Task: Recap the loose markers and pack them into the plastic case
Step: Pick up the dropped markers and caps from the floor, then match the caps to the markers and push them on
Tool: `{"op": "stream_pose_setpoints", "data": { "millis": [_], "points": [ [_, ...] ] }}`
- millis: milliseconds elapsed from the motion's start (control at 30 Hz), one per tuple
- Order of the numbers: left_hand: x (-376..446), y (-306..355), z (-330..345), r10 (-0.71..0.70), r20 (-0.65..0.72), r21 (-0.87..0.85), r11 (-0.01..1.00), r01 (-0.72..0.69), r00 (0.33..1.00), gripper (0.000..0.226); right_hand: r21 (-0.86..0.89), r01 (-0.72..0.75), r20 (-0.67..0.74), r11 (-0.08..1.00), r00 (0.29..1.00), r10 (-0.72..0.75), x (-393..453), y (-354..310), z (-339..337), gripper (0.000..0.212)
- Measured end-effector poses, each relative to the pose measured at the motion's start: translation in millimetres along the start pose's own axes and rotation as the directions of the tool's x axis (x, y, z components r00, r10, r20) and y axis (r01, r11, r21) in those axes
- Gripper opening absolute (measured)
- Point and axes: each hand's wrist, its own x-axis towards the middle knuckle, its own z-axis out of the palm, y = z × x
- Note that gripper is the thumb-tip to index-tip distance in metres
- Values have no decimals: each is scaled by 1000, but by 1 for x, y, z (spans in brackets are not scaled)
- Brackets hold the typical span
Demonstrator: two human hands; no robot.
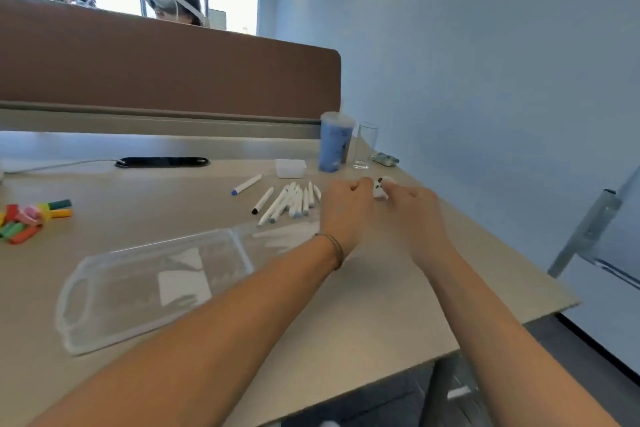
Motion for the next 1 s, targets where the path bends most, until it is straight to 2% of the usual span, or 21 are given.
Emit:
{"op": "stream_pose_setpoints", "data": {
  "millis": [133,300,400,467,567,733,867,1000],
  "points": [
    [45,-30,-32,-68,-86,22,997,71,994,33,41,-50,59,998,997,48,38,14,50,55],
    [97,-63,-59,-118,-153,82,988,131,981,46,33,-115,104,993,988,111,82,28,110,50],
    [120,-69,-72,-69,-206,122,988,95,976,46,70,-117,163,991,981,105,104,28,135,41],
    [138,-71,-79,-65,-261,112,989,97,963,42,105,-121,189,987,977,99,119,27,149,45],
    [163,-77,-85,-147,-321,38,985,167,936,37,116,-154,214,981,969,127,141,31,167,55],
    [182,-93,-86,-202,-308,70,970,234,930,36,79,-259,279,963,933,228,159,43,193,52],
    [187,-102,-93,-321,-284,20,940,341,903,32,152,-382,253,911,906,338,161,47,203,45],
    [188,-101,-99,-285,-228,57,951,305,931,38,155,-386,301,909,895,329,162,50,206,43]
  ]
}}
